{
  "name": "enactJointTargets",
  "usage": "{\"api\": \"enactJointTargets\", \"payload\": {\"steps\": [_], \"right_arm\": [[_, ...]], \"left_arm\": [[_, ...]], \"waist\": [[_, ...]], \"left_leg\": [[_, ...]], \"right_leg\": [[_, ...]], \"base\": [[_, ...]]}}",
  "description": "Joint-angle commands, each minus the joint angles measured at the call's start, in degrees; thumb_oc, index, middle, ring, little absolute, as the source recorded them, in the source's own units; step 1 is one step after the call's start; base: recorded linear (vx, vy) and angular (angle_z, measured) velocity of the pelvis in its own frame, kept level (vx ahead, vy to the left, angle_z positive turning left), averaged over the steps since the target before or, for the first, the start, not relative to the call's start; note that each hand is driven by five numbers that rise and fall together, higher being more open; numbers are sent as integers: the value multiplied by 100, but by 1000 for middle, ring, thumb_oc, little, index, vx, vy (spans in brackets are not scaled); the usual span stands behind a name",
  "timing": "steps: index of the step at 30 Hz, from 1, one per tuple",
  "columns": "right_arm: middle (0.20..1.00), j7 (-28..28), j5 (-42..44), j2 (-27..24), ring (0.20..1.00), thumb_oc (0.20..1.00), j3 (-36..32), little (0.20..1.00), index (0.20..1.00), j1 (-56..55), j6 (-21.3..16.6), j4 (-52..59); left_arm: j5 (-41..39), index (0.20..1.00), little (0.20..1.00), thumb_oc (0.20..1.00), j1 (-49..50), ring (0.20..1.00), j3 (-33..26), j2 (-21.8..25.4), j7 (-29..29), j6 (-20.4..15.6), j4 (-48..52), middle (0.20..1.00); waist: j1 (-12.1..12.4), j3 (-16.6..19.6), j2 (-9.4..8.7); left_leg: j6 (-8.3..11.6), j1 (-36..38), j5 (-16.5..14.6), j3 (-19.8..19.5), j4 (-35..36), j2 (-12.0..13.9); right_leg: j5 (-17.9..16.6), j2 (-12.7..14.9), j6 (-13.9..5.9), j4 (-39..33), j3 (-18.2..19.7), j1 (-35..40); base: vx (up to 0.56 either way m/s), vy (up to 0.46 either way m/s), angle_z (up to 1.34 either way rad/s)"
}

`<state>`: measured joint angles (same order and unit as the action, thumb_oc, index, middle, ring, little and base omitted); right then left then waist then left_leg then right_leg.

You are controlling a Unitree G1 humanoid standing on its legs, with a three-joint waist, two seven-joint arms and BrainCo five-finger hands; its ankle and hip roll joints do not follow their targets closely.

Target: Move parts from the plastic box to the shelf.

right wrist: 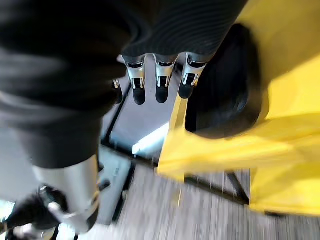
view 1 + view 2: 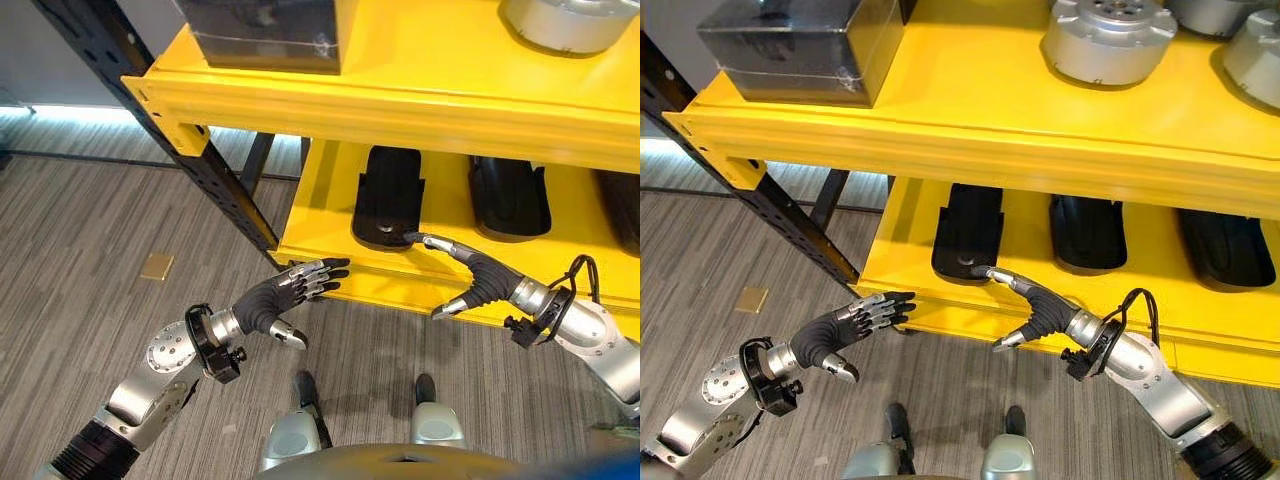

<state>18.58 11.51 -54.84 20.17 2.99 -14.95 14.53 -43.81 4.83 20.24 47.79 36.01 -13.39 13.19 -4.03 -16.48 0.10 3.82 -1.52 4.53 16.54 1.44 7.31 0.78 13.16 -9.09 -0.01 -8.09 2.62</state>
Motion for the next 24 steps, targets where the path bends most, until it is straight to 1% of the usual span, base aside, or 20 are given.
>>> {"api": "enactJointTargets", "payload": {"steps": [1, 2, 4, 5, 6, 7, 8, 9, 10, 11, 12, 13, 14, 16, 19, 21, 24], "right_arm": [[1000, 167, 765, 72, 1000, 1000, 1, 1000, 1000, 198, -75, 307], [1000, 133, 807, 176, 1000, 1000, -16, 1000, 1000, 147, -83, 265], [1000, 221, 761, 289, 1000, 1000, 7, 1000, 1000, 127, -207, 175], [1000, 329, 751, 436, 1000, 1000, 24, 1000, 1000, 115, -263, 155], [1000, 472, 689, 633, 1000, 1000, 156, 1000, 1000, 176, -342, 189], [1000, 510, 698, 691, 1000, 1000, 177, 1000, 1000, 174, -303, 242], [1000, 548, 716, 734, 1000, 1000, 161, 1000, 1000, 128, -253, 329], [1000, 568, 722, 739, 1000, 1000, 146, 1000, 1000, 96, -243, 366], [1000, 627, 716, 766, 1000, 1000, 109, 1000, 1000, -30, -260, 467], [1000, 653, 681, 782, 1000, 1000, 73, 1000, 1000, -108, -273, 507], [1000, 670, 640, 797, 1000, 1000, 48, 1000, 1000, -156, -283, 521], [1000, 706, 601, 818, 1000, 1000, 58, 1000, 1000, -155, -296, 492], [1000, 672, 599, 813, 1000, 1000, 75, 1000, 1000, -140, -281, 465], [1000, 572, 609, 765, 1000, 1000, 107, 1000, 1000, -109, -219, 418], [1000, 400, 706, 736, 1000, 1000, 193, 1000, 1000, -133, -32, 335], [1000, 354, 555, 783, 1000, 1000, 200, 1000, 1000, -176, -48, 308], [1000, 354, 386, 811, 1000, 1000, 229, 1000, 1000, -263, -126, 319]], "left_arm": [[-276, 1000, 1000, 1000, -196, 1000, -179, -3, 155, -322, 150, 1000], [-372, 1000, 1000, 1000, -249, 1000, -164, -43, 249, -46, 108, 1000], [-193, 1000, 1000, 1000, -265, 1000, -174, -116, 116, 26, 12, 1000], [26, 1000, 1000, 1000, -264, 1000, -159, -189, -141, 86, -86, 1000], [-71, 1000, 1000, 1000, -56, 1000, -262, -430, -509, 142, -169, 1000], [8, 1000, 1000, 1000, 6, 1000, -302, -510, -617, 118, -161, 1000], [162, 1000, 1000, 1000, 82, 1000, -330, -630, -849, 49, -152, 1000], [244, 1000, 1000, 1000, 116, 1000, -334, -688, -989, 26, -148, 1000], [466, 1000, 1000, 1000, 184, 1000, -373, -877, -1508, -150, -215, 1000], [500, 1000, 1000, 1000, 193, 1000, -381, -965, -1618, -198, -253, 1000], [524, 1000, 1000, 1000, 194, 1000, -387, -1021, -1644, -237, -279, 1000], [557, 1000, 1000, 1000, 165, 1000, -368, -1098, -1622, -235, -295, 1000], [608, 1000, 1000, 1000, 133, 1000, -341, -1121, -1537, -208, -307, 1000], [623, 1000, 1000, 1000, 94, 1000, -311, -1163, -1419, -180, -348, 1000], [305, 1000, 1000, 1000, 161, 1000, -243, -1334, -1137, -169, -407, 1000], [308, 1000, 1000, 1000, 167, 1000, -186, -1389, -1159, -227, -436, 1000], [331, 1000, 1000, 1000, 146, 1000, -69, -1449, -1419, -246, -437, 1000]], "waist": [[-19, 20, -113], [6, 28, -178], [6, 28, -224], [17, 29, -262], [109, -2, -298], [93, 16, -316], [75, 60, -352], [71, 85, -361], [77, 124, -383], [87, 136, -392], [102, 137, -403], [150, 124, -445], [190, 118, -490], [217, 124, -507], [199, 224, -451], [159, 276, -429], [63, 353, -392]], "left_leg": [[-52, 61, -672, 537, -1178, 356], [-93, 112, -862, 542, -1305, 297], [-142, 181, -856, 638, -1278, 277], [-138, 266, -812, 794, -1198, 296], [-97, 506, -703, 1177, -881, 368], [-127, 529, -682, 1211, -782, 353], [-179, 525, -646, 1180, -651, 298], [-193, 524, -620, 1169, -588, 276], [-234, 528, -572, 1128, -395, 209], [-239, 542, -544, 1121, -299, 178], [-229, 549, -523, 1124, -259, 162], [-218, 536, -509, 1093, -224, 107], [-216, 493, -512, 1036, -220, 55], [-198, 469, -458, 941, -181, 26], [-105, 520, -303, 864, 30, -26], [-78, 540, -256, 837, 85, -37], [-48, 547, -237, 848, 106, -27]], "right_leg": [[-26, 226, -128, 636, -355, -144], [-110, 353, -301, 606, -365, -54], [-337, 418, -408, 532, -400, -79], [-565, 458, -465, 478, -568, -117], [-658, 383, -507, 707, -1094, -310], [-522, 217, -490, 817, -1111, -355], [-322, -46, -388, 988, -1096, -404], [-223, -139, -331, 1096, -1092, -443], [113, -463, -106, 1415, -1156, -507], [277, -587, -5, 1593, -1210, -552], [413, -654, 81, 1678, -1271, -562], [512, -707, 180, 1613, -1367, -504], [436, -698, 203, 1350, -1386, -392], [360, -710, 224, 1109, -1334, -293], [280, -794, 287, 662, -1167, -41], [242, -822, 309, 527, -1099, 42], [246, -857, 357, 392, -1041, 143]], "base": [[123, 243, -2], [111, 166, -5], [54, 92, -13], [-78, 125, -70], [-97, 109, -124], [-85, 106, -163], [-3, 37, -119], [1, 51, -58], [-8, 41, -14], [-14, 33, -6], [-26, -24, -15], [-52, -115, -18], [-53, -132, -9], [-43, -155, 5], [14, -136, 9], [33, -86, -1], [-1, -119, -5]]}}
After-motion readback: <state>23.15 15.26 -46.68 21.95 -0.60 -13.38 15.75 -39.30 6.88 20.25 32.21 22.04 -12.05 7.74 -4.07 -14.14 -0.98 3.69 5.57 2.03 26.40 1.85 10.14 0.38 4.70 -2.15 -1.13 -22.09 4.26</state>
